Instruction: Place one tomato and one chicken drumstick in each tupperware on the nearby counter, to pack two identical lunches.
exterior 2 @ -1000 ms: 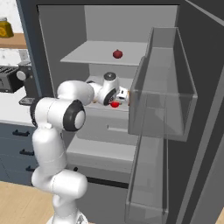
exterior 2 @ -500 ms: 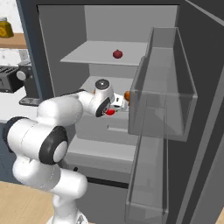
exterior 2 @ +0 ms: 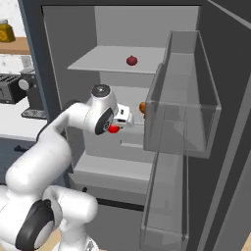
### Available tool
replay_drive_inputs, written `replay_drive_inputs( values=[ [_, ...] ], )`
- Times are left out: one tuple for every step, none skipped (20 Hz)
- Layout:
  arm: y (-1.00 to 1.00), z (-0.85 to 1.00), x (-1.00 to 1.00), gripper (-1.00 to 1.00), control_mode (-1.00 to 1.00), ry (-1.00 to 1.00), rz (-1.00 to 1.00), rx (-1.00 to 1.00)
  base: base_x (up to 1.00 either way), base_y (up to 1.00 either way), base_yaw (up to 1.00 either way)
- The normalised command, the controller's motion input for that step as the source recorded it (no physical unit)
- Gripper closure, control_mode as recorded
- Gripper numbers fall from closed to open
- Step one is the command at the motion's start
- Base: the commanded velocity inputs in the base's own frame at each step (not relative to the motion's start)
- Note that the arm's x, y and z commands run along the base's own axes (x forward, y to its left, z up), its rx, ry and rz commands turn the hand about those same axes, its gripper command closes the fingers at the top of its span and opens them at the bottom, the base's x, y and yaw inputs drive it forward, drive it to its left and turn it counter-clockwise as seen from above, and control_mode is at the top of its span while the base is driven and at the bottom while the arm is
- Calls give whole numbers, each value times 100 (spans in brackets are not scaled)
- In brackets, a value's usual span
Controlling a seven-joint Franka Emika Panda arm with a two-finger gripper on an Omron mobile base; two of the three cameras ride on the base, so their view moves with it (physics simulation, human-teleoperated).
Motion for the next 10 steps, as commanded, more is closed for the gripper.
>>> replay_drive_inputs(
  values=[
    [23, 34, -100, 100, -100, 0, 9, -2, 0, 0, 0],
    [24, 26, -99, 100, -100, 0, 10, -3, 0, 0, 0],
    [39, 11, -89, 100, -100, 0, 9, -7, 0, 0, 0],
    [46, 0, -97, 100, -100, 0, 9, -9, 0, 0, 0],
    [0, 0, 0, 100, 100, 0, 0, 0, -100, 46, 10],
    [0, 0, 0, 100, 100, 0, 0, 0, -100, 43, 11],
    [0, 0, 0, 100, 100, 0, 0, 0, -100, 36, 10],
    [0, 0, 0, 100, 100, 0, 0, 0, -100, 36, 9],
    [0, 0, 0, 100, 100, 0, 0, 0, -100, 31, 8],
    [0, 0, 0, 100, 100, 0, 0, 0, -100, 36, 8]
  ],
)
